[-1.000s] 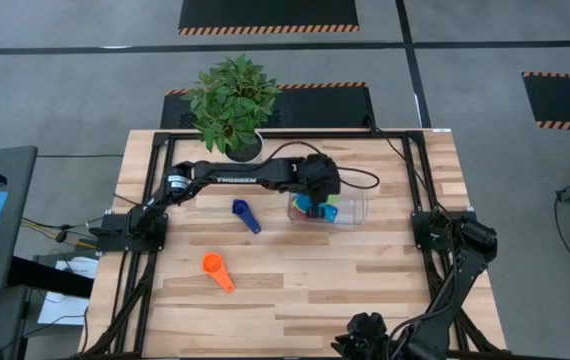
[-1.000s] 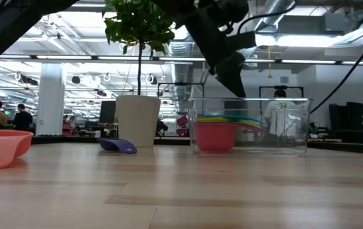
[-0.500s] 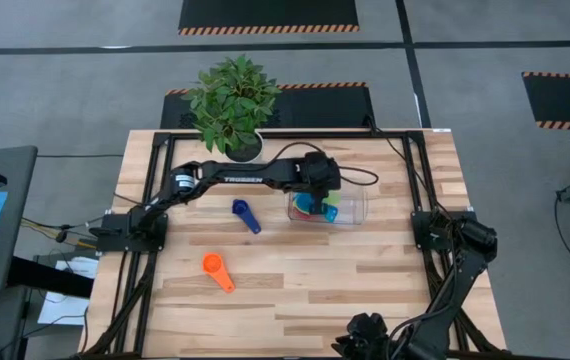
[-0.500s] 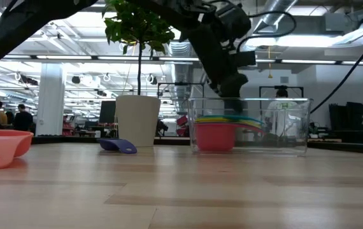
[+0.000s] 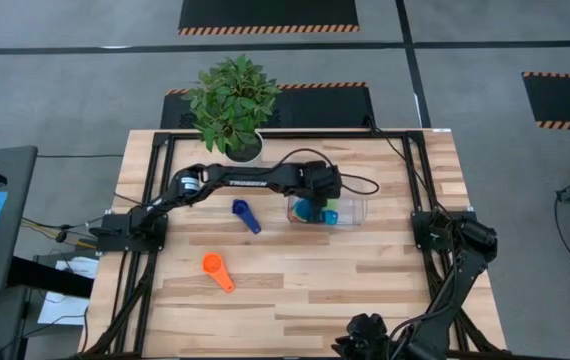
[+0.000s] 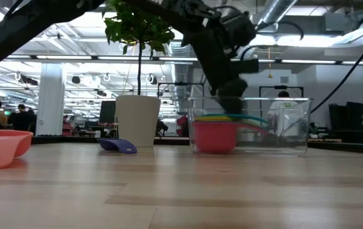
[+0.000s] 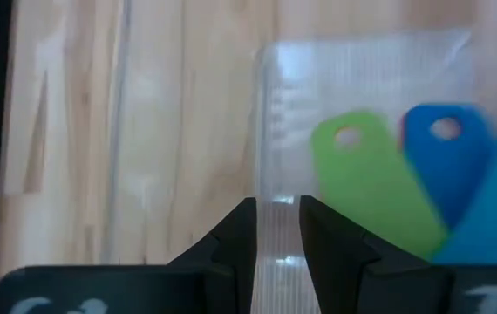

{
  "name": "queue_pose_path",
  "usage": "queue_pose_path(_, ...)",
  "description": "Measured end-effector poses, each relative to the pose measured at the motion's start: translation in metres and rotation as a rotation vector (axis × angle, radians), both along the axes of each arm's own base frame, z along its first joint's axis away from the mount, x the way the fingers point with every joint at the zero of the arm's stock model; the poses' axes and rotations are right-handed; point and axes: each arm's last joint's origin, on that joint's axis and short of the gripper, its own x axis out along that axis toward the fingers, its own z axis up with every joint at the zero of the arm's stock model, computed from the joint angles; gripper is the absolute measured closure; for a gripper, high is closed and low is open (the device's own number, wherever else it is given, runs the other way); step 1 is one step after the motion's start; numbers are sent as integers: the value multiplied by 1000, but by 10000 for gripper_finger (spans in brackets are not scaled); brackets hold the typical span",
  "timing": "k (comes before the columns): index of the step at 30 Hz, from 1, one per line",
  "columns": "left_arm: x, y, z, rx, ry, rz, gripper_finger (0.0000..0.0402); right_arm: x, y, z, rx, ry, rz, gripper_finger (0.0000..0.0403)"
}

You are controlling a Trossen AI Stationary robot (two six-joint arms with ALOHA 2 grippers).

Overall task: Nest measuring cups in basket
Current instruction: Stack the light blue measuring cup on top of the green measuring cup in the transparent bin, then stack the orange measuring cup on top of the light blue measuring cup in the transparent bin

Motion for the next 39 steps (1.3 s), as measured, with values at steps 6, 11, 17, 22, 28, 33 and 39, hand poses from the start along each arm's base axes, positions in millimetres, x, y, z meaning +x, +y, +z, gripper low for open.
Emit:
queue_pose_path(6, 1, -11, 4, -97, -14, -56, 322, -2, 1, 0, -19, 6, 18, 292)
queue_pose_path(11, 0, -26, 2, -138, 18, -107, 322, -5, 2, -1, -26, 10, 26, 292)
queue_pose_path(17, 5, -39, 24, -127, -21, -128, 322, -6, 1, -1, -35, 16, 26, 292)
queue_pose_path(22, 8, -45, 67, -117, -110, -142, 322, -6, 1, -1, -42, 18, 30, 292)
queue_pose_path(28, -18, -62, 92, -207, 5, -41, 322, -6, 1, -1, -49, 25, 32, 292)
queue_pose_path(33, -65, -95, 111, -264, 289, 35, 322, -11, -6, -5, -122, 100, 42, 292)
queue_pose_path(39, -102, -140, 124, -147, 400, -33, 322, -3, -31, -9, -320, 219, 56, 292)
